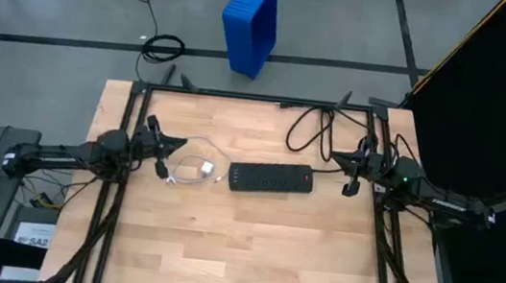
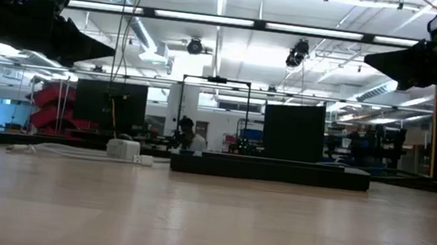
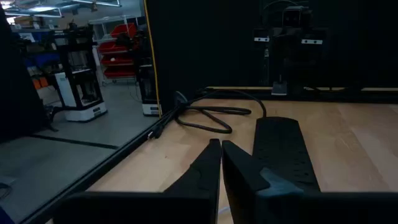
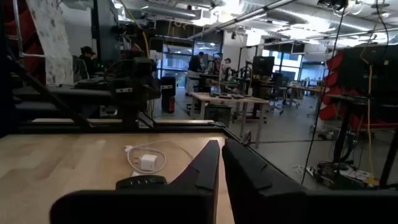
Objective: Insert USB
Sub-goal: Return to Home Position
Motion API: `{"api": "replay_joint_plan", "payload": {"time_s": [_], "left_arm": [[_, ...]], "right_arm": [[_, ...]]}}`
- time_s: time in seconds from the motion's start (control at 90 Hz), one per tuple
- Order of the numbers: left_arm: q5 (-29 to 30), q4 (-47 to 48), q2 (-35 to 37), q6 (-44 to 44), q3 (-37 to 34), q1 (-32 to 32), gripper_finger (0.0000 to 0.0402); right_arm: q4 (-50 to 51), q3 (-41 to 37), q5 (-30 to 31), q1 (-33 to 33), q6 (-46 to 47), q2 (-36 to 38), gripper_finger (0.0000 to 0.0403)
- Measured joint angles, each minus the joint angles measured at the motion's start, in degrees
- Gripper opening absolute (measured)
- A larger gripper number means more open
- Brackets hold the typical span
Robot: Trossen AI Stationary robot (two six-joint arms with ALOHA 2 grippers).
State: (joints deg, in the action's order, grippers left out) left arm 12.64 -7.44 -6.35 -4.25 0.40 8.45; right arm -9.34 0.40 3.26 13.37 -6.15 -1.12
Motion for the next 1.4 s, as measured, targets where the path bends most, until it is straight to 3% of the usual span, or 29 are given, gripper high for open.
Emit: {"api": "replay_joint_plan", "payload": {"time_s": [1.4], "left_arm": [[-0.02,0.02,0.00,0.02,0.00,0.00,0.0001]], "right_arm": [[0.00,-0.01,-0.01,0.01,0.00,0.00,0.0001]]}}
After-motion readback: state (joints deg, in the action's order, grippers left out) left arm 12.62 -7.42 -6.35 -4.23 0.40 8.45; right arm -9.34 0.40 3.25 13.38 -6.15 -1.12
